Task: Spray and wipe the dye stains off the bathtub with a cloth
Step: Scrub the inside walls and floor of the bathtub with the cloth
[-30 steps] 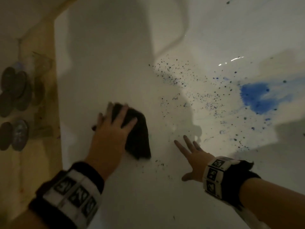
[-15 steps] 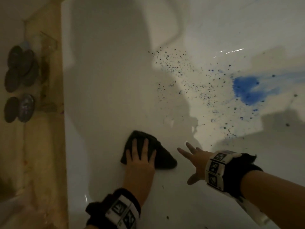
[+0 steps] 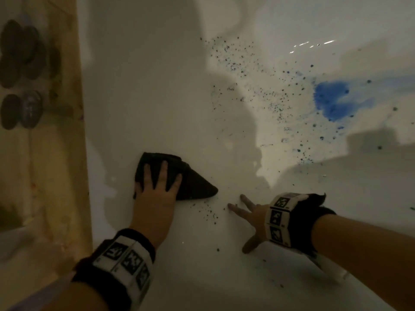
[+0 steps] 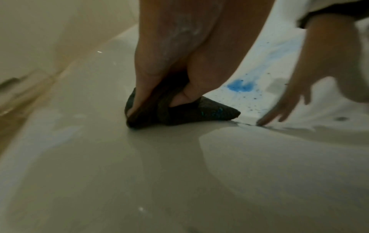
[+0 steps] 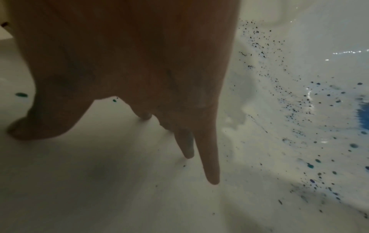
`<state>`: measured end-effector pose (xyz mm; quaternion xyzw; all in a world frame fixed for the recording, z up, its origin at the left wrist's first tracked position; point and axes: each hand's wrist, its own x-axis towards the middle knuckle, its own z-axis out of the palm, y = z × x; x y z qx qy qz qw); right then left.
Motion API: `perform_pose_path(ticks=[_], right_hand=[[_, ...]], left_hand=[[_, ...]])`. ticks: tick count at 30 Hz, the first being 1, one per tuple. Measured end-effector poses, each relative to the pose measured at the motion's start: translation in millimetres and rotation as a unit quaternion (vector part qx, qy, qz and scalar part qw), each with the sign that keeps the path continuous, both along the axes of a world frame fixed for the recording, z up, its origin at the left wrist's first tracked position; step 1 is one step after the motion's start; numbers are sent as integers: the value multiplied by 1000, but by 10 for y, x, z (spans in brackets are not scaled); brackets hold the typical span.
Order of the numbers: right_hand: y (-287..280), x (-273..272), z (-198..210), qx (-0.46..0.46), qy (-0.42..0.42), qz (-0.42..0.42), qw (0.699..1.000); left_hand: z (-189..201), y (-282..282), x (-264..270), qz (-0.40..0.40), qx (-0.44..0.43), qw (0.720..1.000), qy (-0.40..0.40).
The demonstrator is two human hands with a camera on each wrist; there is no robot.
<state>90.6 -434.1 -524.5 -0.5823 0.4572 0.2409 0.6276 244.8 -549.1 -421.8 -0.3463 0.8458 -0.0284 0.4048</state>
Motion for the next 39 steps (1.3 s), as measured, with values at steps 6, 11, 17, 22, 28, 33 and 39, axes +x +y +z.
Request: perform_pose_path(ticks=[6,11,17,22,28,33,39], right_hand=[[152,-326,240,25,18,65,997],[392,-755,410,42,62,92,993],[488,-952,484,54,74,112,989],[529,-893,530,78,25,114,990],[514,-1027,620,54,40,66,996],[335,-1131,759,-23,6,-41,999],[150,-684,836,59,-121,-86,987]], left_hand=[[-46,901,-86,98,133,978,-125],[142,1013,-350,137,253,950,-117],[390,642,-428,152,142,967,-145],[359,1074,-542,107,201,948,-224],[244,1402,-875,84,239,957,-140],[327,1477,-973,98,272,957,-13],[567,1375,-554,77,197,960,184]])
